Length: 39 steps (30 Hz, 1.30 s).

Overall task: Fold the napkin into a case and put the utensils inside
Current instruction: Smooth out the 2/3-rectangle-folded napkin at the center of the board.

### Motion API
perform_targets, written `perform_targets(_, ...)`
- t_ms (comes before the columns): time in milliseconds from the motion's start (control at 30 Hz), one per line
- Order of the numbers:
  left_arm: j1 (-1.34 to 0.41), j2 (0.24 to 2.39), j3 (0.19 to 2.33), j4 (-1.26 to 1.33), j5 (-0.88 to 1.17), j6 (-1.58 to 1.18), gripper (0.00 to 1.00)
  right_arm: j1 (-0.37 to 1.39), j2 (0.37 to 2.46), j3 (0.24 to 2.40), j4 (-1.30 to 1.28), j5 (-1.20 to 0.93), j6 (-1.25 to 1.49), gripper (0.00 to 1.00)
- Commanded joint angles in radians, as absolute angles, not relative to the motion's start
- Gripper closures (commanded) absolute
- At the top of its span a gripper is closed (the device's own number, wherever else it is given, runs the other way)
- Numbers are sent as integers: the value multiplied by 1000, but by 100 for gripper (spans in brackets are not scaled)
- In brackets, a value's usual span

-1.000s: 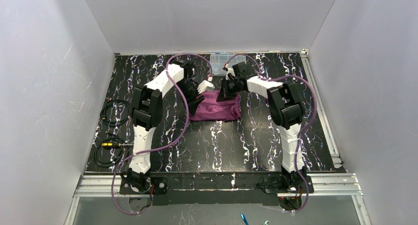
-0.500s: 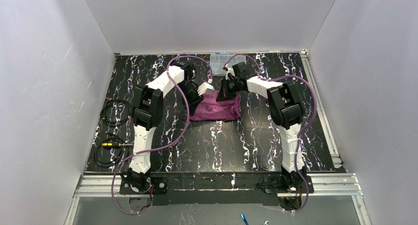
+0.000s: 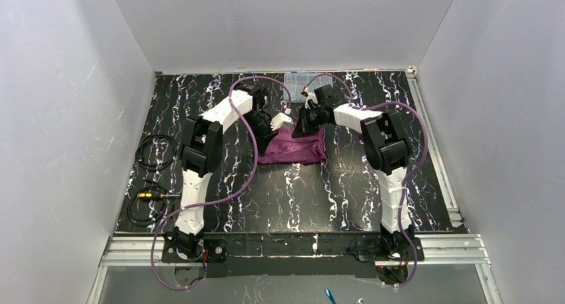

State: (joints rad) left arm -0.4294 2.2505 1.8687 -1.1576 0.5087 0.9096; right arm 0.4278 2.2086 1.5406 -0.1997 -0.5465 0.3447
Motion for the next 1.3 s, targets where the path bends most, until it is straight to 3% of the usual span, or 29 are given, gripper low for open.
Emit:
perform_targets(0,-434,2214,1877,-1194,530,926,100,432,2187,1523,-174,-561,350,99)
perform_targets(833,-453,2322,2006,-1001,351,820,100,407,2052,1500,-70,-612,411,98)
perform_targets(1067,-451,2311,1969,-925,340,790,100,382,1977,1476,-203,-547,306,83)
perform_targets(1167,-451,2298,1958,-913,350,779,100,381,1943,1423,-292,-479,240,66)
perform_targets(1267,-451,2283,1941,-908,359,778,100,380,1883,1350,-317,-441,212,58)
